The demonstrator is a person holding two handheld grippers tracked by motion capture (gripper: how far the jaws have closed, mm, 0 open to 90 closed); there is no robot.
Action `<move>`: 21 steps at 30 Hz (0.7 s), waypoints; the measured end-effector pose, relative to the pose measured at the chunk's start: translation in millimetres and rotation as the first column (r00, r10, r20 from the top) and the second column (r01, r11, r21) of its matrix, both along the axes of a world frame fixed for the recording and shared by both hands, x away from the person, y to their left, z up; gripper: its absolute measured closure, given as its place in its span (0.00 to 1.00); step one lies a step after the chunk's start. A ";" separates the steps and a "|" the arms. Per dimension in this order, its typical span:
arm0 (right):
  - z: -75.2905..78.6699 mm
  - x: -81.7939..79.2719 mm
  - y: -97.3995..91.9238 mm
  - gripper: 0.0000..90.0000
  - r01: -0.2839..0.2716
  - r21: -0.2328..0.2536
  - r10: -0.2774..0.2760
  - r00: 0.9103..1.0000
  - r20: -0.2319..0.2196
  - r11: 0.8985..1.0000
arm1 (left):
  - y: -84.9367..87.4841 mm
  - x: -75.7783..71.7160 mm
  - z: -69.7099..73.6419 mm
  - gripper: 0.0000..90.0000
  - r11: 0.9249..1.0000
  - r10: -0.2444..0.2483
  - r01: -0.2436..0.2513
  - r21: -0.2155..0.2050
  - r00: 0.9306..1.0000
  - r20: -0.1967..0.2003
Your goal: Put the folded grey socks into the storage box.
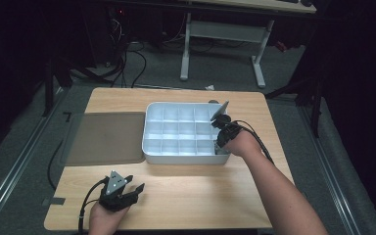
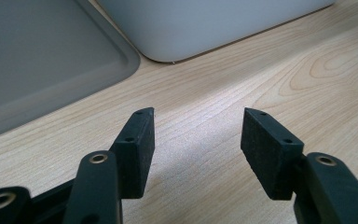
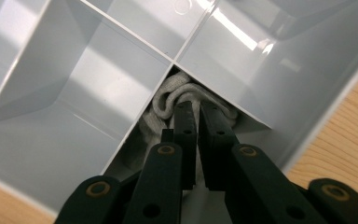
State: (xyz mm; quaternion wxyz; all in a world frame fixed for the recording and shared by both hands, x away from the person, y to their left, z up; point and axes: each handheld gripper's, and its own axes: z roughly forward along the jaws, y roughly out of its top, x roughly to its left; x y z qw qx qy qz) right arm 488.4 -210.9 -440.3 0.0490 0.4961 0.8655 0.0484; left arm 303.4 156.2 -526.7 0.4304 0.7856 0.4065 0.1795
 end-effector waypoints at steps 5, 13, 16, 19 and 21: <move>11.5 -3.8 -7.2 0.93 0.024 0.033 -0.024 1.000 0.016 0.999 | -0.5 0.7 -0.4 0.50 1.000 -0.006 0.006 0.001 1.000 -0.003; 24.9 -10.4 -19.7 0.90 0.017 0.081 -0.022 0.998 0.053 0.997 | -2.9 0.2 -0.5 0.50 1.000 -0.008 0.008 0.007 1.000 0.000; 26.6 -12.6 -22.1 0.89 0.025 0.081 -0.030 0.997 0.064 0.996 | -3.3 0.4 -0.7 0.50 1.000 -0.011 0.011 0.010 1.000 0.000; 26.9 -14.4 -24.5 0.87 0.033 0.083 -0.039 0.997 0.065 0.996 | -3.3 0.3 -0.9 0.50 1.000 -0.008 0.008 0.009 1.000 0.001; 26.4 -15.7 -26.0 0.86 0.035 0.091 -0.041 0.997 0.067 0.995 | -2.9 0.4 -0.8 0.50 1.000 -0.007 0.006 0.009 1.000 0.001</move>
